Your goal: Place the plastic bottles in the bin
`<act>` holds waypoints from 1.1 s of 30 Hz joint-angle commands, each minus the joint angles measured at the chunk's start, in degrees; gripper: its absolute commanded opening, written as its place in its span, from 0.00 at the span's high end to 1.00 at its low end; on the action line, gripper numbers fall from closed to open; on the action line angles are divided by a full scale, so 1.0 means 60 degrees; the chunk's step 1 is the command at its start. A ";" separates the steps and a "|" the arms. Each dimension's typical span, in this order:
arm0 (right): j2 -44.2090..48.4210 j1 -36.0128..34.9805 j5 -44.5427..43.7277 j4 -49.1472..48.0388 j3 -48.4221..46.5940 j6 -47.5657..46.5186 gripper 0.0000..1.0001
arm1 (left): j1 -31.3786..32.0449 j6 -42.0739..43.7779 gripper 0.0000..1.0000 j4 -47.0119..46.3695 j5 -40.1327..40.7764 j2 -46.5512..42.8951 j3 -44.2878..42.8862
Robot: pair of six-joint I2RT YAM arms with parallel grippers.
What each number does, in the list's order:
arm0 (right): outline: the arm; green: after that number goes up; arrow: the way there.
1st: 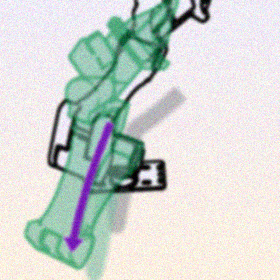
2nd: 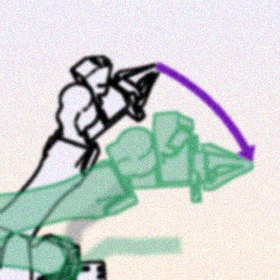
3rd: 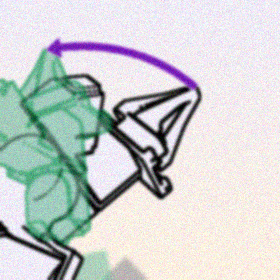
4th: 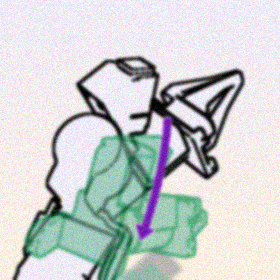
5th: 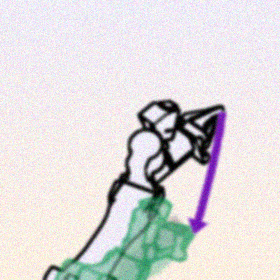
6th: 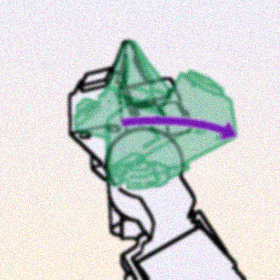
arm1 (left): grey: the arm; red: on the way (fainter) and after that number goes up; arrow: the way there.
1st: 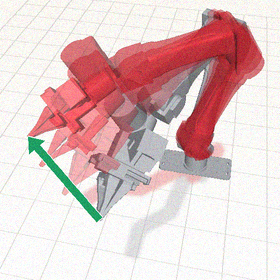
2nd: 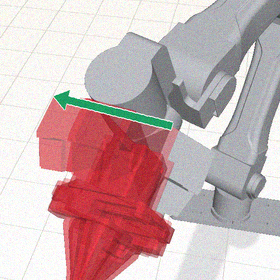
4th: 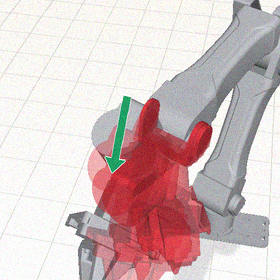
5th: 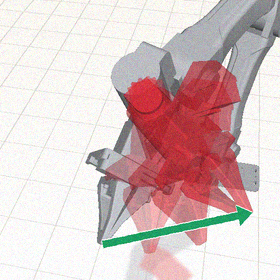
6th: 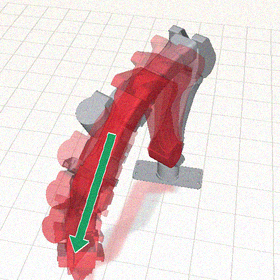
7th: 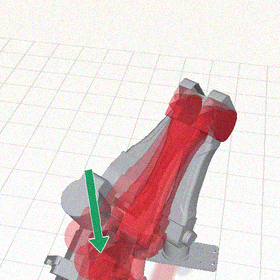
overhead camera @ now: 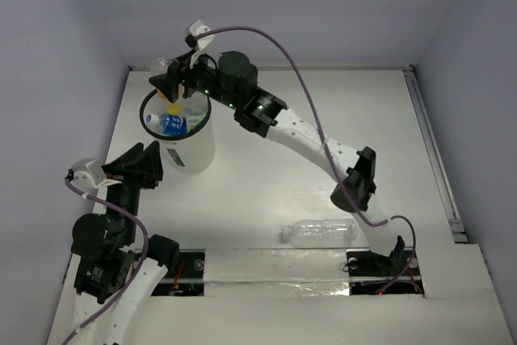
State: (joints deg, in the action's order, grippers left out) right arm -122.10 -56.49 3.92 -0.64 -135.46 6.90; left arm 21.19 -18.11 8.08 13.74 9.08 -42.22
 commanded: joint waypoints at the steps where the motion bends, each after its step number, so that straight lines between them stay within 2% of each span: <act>1: -0.0639 -0.0063 0.0239 -0.0799 -0.1385 -0.0226 0.51 | -0.0031 -0.0043 0.57 -0.0160 0.0566 -0.0224 -0.0024; 5: -0.1487 -0.0063 0.0371 -0.1664 -0.1476 -0.0431 0.51 | -0.0031 -0.0058 0.58 -0.0189 0.0816 -0.0488 -0.0010; 10: -0.2251 -0.0151 0.0328 -0.1592 -0.1828 -0.0622 0.50 | -0.0119 -0.0058 0.58 -0.0189 0.0772 -0.0474 0.0005; 14: -0.2281 -0.0151 0.0050 -0.1826 -0.1156 -0.1031 0.46 | -0.0119 -0.0087 0.58 -0.0174 0.0743 -0.0444 0.0005; 17: -0.2340 -0.0238 -0.0067 -0.1826 -0.0950 -0.1380 0.41 | -0.0119 -0.0087 0.58 -0.0189 0.0728 -0.0400 -0.0010; 20: -0.2384 -0.0325 -0.0258 -0.1768 -0.0744 -0.1690 0.31 | -0.0119 -0.0087 0.58 -0.0189 0.0743 -0.0357 0.0005; 21: -0.2384 -0.0326 -0.0244 -0.1724 -0.0744 -0.1735 0.24 | -0.0119 -0.0087 0.58 -0.0203 0.0728 -0.0342 0.0005; 26: -0.2063 -0.0326 -0.0185 -0.1621 -0.0656 -0.1765 0.24 | -0.0119 -0.0102 0.58 -0.0247 0.0670 -0.0254 -0.0010; 29: -0.1945 -0.0326 -0.0302 -0.1578 -0.0554 -0.1852 0.15 | -0.0207 -0.0087 0.58 -0.0291 0.0626 -0.0181 0.0005; 33: -0.1930 -0.0326 -0.0463 -0.1562 -0.0437 -0.2174 0.12 | -0.0207 -0.0102 0.57 -0.0306 0.0567 -0.0151 0.0034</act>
State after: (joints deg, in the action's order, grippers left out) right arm -136.97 -58.15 2.74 -7.42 -139.11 -3.70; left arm 20.34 -18.39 8.86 17.93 7.22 -42.22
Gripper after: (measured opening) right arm 0.869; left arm 0.425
